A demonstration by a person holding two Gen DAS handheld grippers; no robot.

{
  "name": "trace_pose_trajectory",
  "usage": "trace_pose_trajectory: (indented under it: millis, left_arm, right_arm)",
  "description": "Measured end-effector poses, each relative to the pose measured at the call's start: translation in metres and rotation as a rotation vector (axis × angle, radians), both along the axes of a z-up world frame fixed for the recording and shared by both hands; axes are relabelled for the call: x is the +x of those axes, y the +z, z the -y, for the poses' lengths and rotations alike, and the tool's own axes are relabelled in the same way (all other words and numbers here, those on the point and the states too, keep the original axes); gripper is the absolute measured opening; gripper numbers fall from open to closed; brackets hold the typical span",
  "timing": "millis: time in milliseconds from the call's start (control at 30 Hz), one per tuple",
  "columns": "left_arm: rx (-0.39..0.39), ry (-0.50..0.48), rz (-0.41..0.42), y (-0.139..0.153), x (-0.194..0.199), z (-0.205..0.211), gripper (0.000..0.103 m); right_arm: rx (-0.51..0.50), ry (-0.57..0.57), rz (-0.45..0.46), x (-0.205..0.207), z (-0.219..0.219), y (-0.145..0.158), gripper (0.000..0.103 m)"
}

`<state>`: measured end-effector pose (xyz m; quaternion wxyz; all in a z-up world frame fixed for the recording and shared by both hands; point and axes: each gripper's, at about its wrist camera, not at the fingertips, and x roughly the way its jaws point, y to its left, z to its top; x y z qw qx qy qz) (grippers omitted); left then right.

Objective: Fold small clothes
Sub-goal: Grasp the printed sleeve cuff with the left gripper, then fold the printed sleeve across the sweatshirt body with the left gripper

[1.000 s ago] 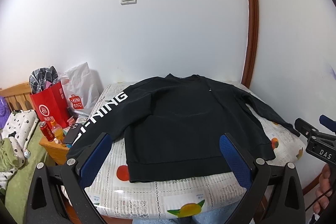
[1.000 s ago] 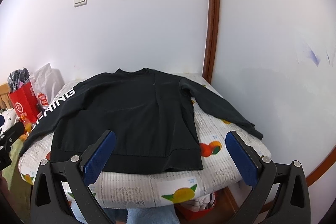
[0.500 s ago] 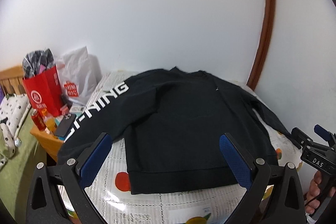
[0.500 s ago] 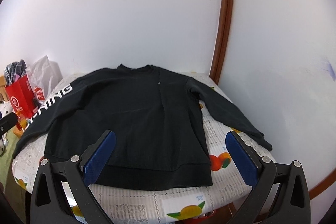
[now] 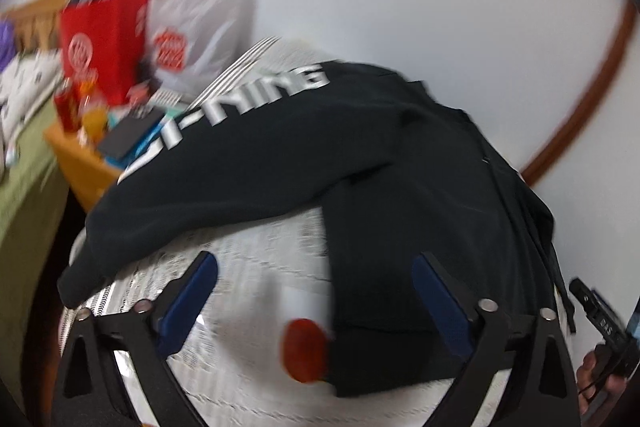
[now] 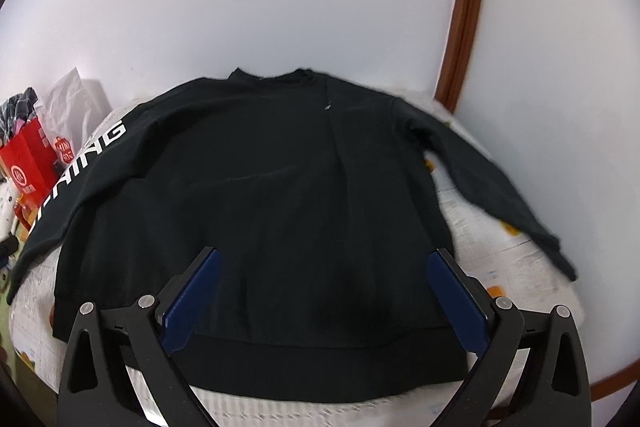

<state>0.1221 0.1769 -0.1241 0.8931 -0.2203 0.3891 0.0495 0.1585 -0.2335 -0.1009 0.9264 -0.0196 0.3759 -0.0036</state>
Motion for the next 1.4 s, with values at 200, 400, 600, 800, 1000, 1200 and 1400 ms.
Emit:
trace_pose_trajectory:
  millis: [200,400,600,800,1000,1200,1400]
  left_arm:
    - [-0.124,0.083,-0.027,-0.043,0.01,-0.038,0.077]
    - [-0.181,0.148,0.014,-0.056,0.023,-0.05,0.069]
    - [-0.144,0.286,0.011,-0.059,0.041,-0.064,0.047]
    - [-0.015,0.342,0.036,-0.033,0.051,-0.07,0.012]
    - [0.147,0.258,0.126,0.028,0.08,-0.042,0.01]
    - [0.243,0.14,0.215,0.081,0.138,0.021,0.009]
    - [0.288,-0.049,0.226,0.097,0.211,0.114,0.007]
  right_arm:
    - [-0.064,-0.011,-0.061,0.025,-0.015,-0.025,0.1]
    - [-0.084,-0.019,-0.088,0.042,-0.02,-0.036,0.1]
    - [-0.123,-0.045,-0.08,0.049,-0.014,-0.037,0.1]
    - [-0.081,-0.075,-0.05,0.053,0.015,-0.027,0.1]
    - [-0.089,-0.072,0.0,0.068,0.041,-0.013,0.101]
    - [-0.11,-0.056,0.069,0.078,0.075,0.008,0.1]
    - [-0.128,-0.061,0.09,0.084,0.117,0.009,0.101]
